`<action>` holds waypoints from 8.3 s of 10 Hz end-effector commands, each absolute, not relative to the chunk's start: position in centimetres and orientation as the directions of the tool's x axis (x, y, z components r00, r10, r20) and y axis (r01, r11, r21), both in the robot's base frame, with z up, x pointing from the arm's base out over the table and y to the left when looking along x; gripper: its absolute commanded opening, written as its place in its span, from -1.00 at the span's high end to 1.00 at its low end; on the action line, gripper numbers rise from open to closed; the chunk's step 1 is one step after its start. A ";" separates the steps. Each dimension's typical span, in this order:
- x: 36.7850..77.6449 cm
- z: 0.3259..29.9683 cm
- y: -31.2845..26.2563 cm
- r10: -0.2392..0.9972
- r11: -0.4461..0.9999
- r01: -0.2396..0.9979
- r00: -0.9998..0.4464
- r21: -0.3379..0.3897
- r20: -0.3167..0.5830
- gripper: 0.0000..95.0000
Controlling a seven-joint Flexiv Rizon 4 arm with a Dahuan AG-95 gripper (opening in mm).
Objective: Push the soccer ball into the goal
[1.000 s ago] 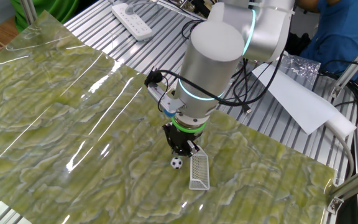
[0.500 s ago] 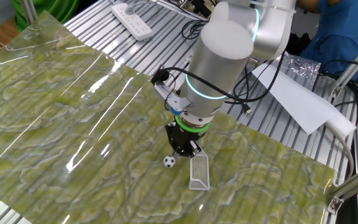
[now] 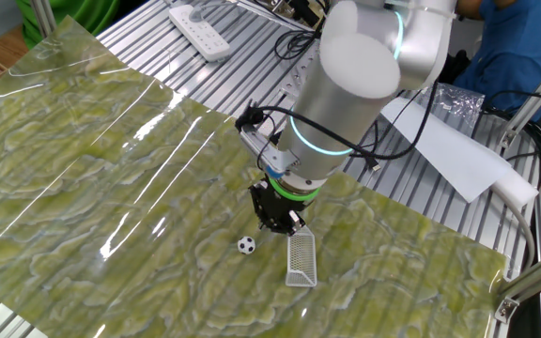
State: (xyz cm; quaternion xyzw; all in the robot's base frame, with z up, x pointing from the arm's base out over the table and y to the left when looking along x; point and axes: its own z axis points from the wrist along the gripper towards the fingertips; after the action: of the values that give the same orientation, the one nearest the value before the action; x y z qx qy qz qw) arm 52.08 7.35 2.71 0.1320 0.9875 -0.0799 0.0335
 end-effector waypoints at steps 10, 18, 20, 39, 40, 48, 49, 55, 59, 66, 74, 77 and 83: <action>56.1 2.6 3.9 0.151 0.982 0.157 -0.987 -0.105 -0.061 1.00; 56.6 2.0 4.8 0.161 0.984 0.165 -0.985 -0.069 -0.061 1.00; 56.4 2.1 5.7 0.193 0.979 0.196 -0.979 -0.055 -0.058 1.00; 54.7 1.7 10.4 0.326 0.945 0.328 -0.941 -0.006 -0.086 1.00; 54.7 1.7 10.5 0.327 0.944 0.329 -0.941 -0.005 -0.088 1.00; 54.5 1.8 10.9 0.399 0.917 0.398 -0.914 0.037 -0.070 1.00; 54.5 1.8 10.9 0.401 0.916 0.400 -0.913 0.020 -0.078 1.00; 56.3 2.8 8.6 0.366 0.924 0.374 -0.925 -0.081 -0.101 1.00; 58.1 2.9 6.3 0.467 0.882 0.471 -0.880 -0.026 -0.084 1.00; 58.4 2.5 5.6 0.759 0.648 0.757 -0.651 0.083 0.012 1.00; 57.5 2.4 9.6 0.762 0.645 0.761 -0.647 0.076 0.008 1.00; 57.5 2.3 9.6 0.764 0.642 0.762 -0.645 0.086 0.020 1.00; 57.4 1.9 10.6 0.777 0.624 0.776 -0.628 0.092 0.031 1.00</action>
State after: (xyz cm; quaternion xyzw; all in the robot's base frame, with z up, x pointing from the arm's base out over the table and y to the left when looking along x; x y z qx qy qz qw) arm 57.31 10.89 1.68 0.4335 0.8998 0.0497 0.0064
